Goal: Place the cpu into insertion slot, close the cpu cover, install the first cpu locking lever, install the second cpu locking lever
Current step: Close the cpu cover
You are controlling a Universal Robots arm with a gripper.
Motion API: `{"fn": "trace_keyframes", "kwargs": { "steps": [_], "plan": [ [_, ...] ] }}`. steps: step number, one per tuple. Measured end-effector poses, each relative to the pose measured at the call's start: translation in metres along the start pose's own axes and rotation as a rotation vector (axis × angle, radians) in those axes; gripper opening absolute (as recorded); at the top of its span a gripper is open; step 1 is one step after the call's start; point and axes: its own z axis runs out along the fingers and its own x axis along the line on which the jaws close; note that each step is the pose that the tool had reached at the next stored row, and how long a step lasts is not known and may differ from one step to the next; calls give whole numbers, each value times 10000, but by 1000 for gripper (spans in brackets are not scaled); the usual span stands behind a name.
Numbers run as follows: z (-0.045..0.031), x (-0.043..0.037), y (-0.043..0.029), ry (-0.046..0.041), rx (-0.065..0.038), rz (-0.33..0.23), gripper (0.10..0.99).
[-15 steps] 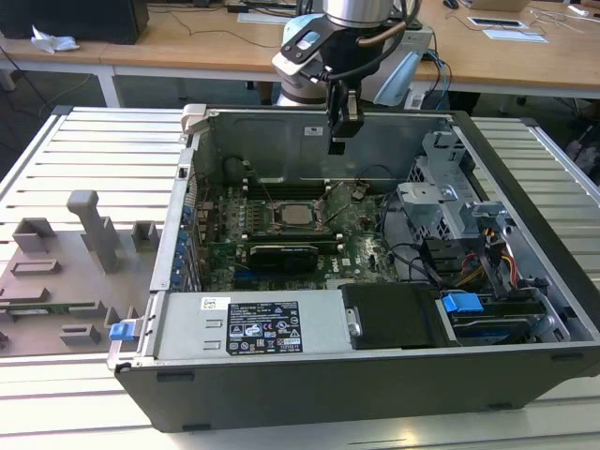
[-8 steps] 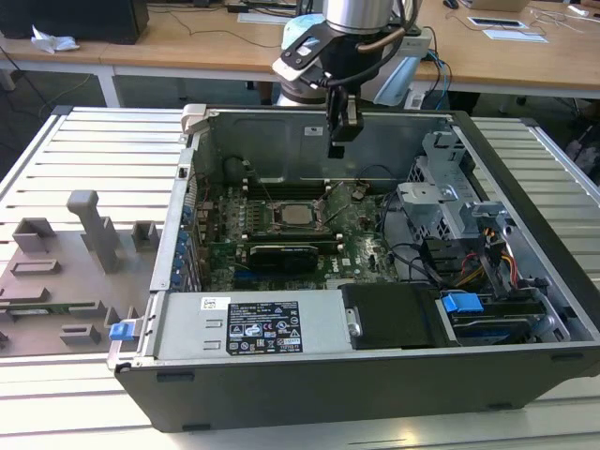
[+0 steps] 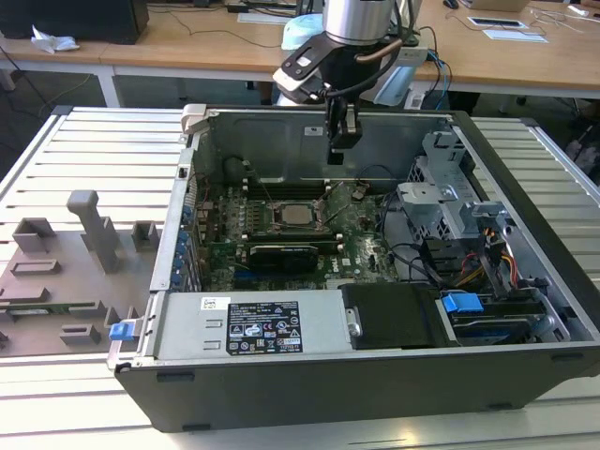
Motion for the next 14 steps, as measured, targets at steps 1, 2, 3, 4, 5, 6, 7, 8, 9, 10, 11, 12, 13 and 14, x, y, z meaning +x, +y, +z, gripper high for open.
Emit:
{"fn": "trace_keyframes", "kwargs": {
  "steps": [1,2,3,4,5,6,7,8,9,10,11,12,13,14],
  "plan": [
    [6,0,8,0,0,2,106],
    [14,-1,31,-1,0,1,106],
    [19,-1,51,-1,0,2,106],
    [23,-2,82,-2,0,3,106],
    [26,-3,111,-2,1,2,106],
    [32,-4,169,-1,1,2,106],
    [37,-5,228,0,1,1,106],
    [39,-6,281,0,1,3,106],
    [41,-7,339,-1,2,1,106],
    [42,-8,385,-1,3,3,106],
    [44,-9,423,-1,3,2,106],
    [47,-11,510,-1,5,1,106],
    [48,-12,544,0,5,2,106],
    [49,-12,580,-1,5,2,106]
  ]
}}
